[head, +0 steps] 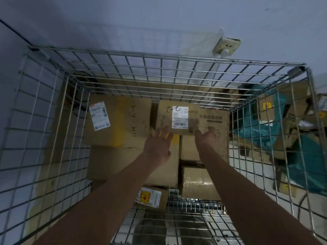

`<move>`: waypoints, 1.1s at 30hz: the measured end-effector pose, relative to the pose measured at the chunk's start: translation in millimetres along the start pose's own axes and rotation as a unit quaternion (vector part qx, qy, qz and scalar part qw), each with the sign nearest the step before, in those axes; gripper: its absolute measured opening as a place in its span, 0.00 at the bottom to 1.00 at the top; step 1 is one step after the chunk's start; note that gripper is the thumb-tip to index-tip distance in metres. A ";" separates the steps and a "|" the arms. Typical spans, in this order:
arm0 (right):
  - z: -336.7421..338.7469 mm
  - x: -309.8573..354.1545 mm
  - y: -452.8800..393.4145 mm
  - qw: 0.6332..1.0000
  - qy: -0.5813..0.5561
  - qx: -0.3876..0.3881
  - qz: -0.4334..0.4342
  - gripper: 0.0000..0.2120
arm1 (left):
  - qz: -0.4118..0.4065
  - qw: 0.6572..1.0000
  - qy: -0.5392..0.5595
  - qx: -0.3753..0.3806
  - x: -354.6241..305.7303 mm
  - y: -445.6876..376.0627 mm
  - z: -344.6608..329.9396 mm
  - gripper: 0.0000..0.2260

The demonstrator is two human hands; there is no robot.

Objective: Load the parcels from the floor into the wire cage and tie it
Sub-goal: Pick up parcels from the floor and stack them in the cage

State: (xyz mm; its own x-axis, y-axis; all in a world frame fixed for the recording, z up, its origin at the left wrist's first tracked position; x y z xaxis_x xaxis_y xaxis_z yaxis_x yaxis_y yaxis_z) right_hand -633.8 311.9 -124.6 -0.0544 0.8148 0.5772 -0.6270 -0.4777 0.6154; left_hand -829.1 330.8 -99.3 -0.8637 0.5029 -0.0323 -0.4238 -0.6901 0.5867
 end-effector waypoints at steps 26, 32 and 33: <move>-96.4 -6.6 20.0 0.980 -0.057 0.177 -0.075 0.26 | 0.097 0.964 0.245 -0.031 64.2 -36.4 -24.2 0.30; -114.7 10.4 -4.5 0.969 0.095 0.226 -0.007 0.23 | 0.024 0.997 0.041 0.067 69.4 -33.8 -23.0 0.36; -106.0 11.2 -1.9 0.964 0.128 0.234 0.002 0.26 | 0.028 0.996 0.038 0.074 69.0 -32.3 -23.2 0.37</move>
State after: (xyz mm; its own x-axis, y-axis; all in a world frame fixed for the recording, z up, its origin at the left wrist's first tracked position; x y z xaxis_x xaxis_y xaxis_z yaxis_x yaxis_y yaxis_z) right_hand -715.6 356.7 -176.2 -0.2838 0.8388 0.4647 -0.2099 -0.5272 0.8234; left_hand -881.4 375.7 -139.3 -0.9052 0.4215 -0.0534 -0.3344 -0.6291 0.7017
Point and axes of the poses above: each hand's wrist, its own y-axis away from the middle knuckle, its own z-axis out of the back of the hand, x = y × z, the point moved 6 cm from there along -y, towards the middle knuckle, and after that the axes turned 5 degrees about -y, right-handed, at the moved point
